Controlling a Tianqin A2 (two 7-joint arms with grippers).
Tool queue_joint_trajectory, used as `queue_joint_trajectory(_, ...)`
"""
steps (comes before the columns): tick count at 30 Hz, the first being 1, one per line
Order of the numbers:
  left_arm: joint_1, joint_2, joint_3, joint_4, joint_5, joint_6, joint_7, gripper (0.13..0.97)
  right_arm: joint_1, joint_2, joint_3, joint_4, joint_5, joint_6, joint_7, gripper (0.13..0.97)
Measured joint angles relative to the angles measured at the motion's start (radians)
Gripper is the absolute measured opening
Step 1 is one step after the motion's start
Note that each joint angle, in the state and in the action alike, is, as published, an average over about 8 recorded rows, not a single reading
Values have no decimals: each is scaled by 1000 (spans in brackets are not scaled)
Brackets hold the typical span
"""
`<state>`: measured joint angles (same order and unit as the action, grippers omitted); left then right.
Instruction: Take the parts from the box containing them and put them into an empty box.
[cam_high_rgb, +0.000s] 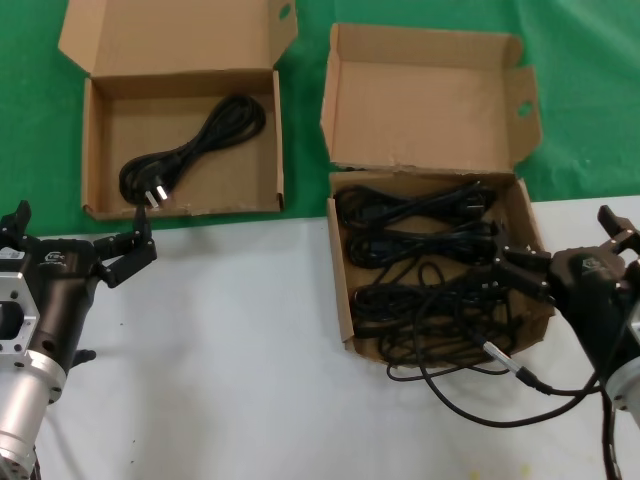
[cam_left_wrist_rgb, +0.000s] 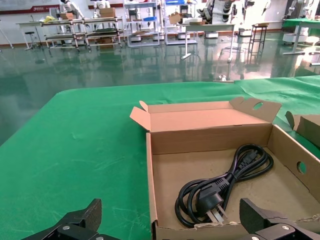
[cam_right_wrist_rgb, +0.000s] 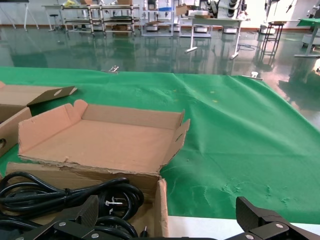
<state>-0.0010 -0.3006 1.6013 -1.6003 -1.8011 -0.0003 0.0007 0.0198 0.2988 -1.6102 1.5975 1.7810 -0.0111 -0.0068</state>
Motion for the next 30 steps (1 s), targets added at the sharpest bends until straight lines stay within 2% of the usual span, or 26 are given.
queue_joint_trajectory(30,0,0,0,0,0,0,0,966,0,0,0,0,0,0,0,966)
